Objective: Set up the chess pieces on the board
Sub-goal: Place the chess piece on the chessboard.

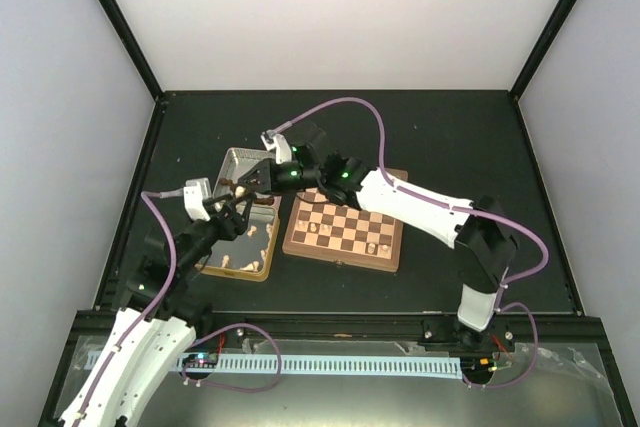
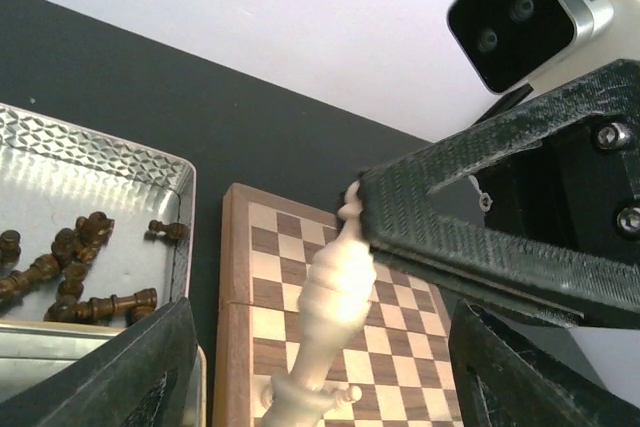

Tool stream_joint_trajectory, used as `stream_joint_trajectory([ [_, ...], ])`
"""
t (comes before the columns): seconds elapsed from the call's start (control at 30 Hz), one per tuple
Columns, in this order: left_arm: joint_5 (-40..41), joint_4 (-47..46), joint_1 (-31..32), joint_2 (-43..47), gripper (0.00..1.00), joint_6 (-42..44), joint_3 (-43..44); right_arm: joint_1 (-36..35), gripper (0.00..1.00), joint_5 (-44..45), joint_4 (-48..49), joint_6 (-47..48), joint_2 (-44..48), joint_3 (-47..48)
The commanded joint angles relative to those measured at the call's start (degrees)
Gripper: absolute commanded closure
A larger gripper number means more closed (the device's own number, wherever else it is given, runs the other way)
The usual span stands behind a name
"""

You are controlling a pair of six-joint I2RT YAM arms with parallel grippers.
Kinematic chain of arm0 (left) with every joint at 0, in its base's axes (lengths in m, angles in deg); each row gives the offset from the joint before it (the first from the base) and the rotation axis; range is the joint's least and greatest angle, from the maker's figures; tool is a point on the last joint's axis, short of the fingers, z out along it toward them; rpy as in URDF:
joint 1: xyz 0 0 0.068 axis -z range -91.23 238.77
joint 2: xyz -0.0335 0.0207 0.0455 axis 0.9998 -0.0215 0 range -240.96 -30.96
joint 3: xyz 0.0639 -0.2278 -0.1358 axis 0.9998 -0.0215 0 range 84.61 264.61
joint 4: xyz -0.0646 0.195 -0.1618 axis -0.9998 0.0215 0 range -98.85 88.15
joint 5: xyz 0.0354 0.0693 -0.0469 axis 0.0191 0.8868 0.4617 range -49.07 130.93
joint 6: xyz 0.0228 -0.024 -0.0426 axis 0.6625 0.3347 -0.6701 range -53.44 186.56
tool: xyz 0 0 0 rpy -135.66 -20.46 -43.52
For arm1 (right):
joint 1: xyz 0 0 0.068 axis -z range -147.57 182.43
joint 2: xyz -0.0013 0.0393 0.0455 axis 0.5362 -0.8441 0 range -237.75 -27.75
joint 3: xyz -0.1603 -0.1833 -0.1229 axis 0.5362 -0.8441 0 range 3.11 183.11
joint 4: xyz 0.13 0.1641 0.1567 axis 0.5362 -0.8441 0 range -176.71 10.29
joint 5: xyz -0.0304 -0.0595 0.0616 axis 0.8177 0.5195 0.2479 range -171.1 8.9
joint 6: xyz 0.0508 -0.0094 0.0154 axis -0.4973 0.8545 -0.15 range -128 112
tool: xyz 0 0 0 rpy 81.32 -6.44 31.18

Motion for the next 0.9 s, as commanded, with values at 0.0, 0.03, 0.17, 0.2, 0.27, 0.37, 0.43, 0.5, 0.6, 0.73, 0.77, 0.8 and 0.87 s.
stream_joint_trajectory([
  [0.0,-1.5,-2.6,-0.3,1.3,0.28,-5.3,-0.7,2.0,0.88,0.2,10.7,-8.2,5.0,-5.2],
  [0.03,-2.6,-4.3,-0.3,1.4,0.28,-7.0,-1.0,2.5,0.88,0.0,13.4,-10.3,6.0,-6.9],
  [0.17,-7.2,-14.3,-0.3,0.9,0.26,-15.4,-2.9,4.3,0.88,-0.3,22.6,-19.8,9.3,-12.8],
  [0.2,-8.1,-17.3,-0.2,0.5,0.25,-17.4,-3.5,4.7,0.88,-0.1,25.0,-21.8,10.3,-14.3],
  [0.27,-10.5,-23.4,-0.3,-0.4,0.24,-20.4,-4.4,5.6,0.88,0.4,27.6,-25.1,11.9,-16.6],
  [0.37,-13.6,-29.2,-0.3,-2.8,0.23,-22.9,-4.6,6.5,0.88,-0.3,29.5,-30.0,13.6,-18.8],
  [0.43,-15.2,-32.5,-0.3,-4.3,0.23,-24.0,-4.6,7.1,0.88,-1.2,30.0,-34.9,14.3,-20.5],
  [0.5,-16.1,-35.6,-0.3,-5.4,0.23,-25.7,-4.8,7.7,0.88,-1.8,32.2,-38.7,15.0,-23.0],
  [0.6,-17.2,-39.4,-0.3,-7.5,0.24,-28.9,-4.8,8.0,0.88,-1.9,34.1,-42.2,16.0,-25.0],
  [0.73,-19.5,-45.8,-0.4,-11.0,0.28,-33.7,-5.0,8.2,0.88,-2.0,35.4,-43.5,16.8,-26.2],
  [0.77,-20.1,-46.5,-0.4,-11.7,0.31,-34.6,-5.0,8.4,0.89,-1.9,35.1,-43.5,17.0,-26.3],
  [0.8,-21.0,-46.7,-0.4,-12.2,0.34,-35.0,-4.9,8.4,0.89,-1.8,34.9,-43.6,17.2,-26.4],
  [0.87,-21.9,-45.5,-0.3,-12.8,0.4,-35.3,-4.6,8.6,0.89,-1.5,34.8,-43.7,17.4,-26.7],
])
